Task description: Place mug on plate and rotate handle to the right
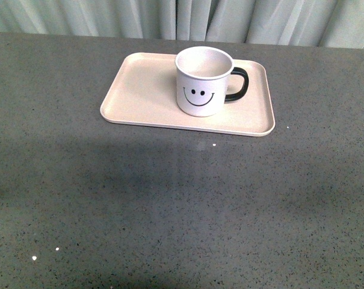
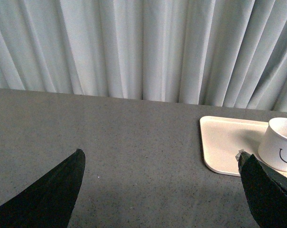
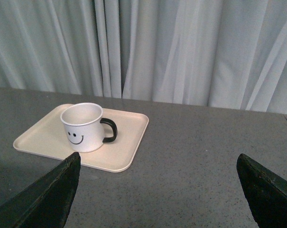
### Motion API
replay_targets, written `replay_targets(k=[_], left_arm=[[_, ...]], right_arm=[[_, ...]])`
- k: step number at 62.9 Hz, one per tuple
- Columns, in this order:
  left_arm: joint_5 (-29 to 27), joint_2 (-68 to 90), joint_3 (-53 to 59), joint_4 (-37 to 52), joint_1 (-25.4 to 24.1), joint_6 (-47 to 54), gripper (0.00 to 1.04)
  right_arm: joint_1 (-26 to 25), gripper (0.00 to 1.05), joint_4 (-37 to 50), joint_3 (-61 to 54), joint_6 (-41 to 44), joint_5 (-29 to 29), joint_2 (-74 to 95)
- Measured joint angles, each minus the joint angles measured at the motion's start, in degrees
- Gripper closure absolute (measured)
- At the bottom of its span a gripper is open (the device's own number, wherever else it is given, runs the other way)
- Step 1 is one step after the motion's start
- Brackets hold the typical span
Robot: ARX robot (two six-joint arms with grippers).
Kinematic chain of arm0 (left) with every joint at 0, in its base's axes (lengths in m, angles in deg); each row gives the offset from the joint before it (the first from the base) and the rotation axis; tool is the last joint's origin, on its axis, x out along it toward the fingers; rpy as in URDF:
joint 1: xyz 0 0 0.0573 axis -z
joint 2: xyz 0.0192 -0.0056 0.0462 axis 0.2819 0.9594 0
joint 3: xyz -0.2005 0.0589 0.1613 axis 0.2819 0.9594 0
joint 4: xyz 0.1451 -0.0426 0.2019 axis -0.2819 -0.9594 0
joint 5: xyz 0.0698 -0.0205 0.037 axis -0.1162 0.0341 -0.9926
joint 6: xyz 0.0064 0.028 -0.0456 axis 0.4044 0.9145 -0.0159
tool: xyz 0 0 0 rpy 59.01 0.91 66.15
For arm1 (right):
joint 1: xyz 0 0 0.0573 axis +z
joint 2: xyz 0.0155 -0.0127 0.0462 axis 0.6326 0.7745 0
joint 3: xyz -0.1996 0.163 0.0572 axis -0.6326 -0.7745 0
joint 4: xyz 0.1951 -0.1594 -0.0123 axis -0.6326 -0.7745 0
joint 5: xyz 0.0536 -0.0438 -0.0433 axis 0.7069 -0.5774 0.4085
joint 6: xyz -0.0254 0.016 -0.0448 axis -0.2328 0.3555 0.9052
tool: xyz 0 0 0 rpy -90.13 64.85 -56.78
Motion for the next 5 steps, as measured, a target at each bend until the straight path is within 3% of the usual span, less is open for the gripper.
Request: replay_targets(k=[5], left_arm=[[0.00,-0.02,0.00,0.00,0.00,0.00,0.09]], right_arm=[[0.00,0.09,0.00,0.00,0.00,0.00,0.00]])
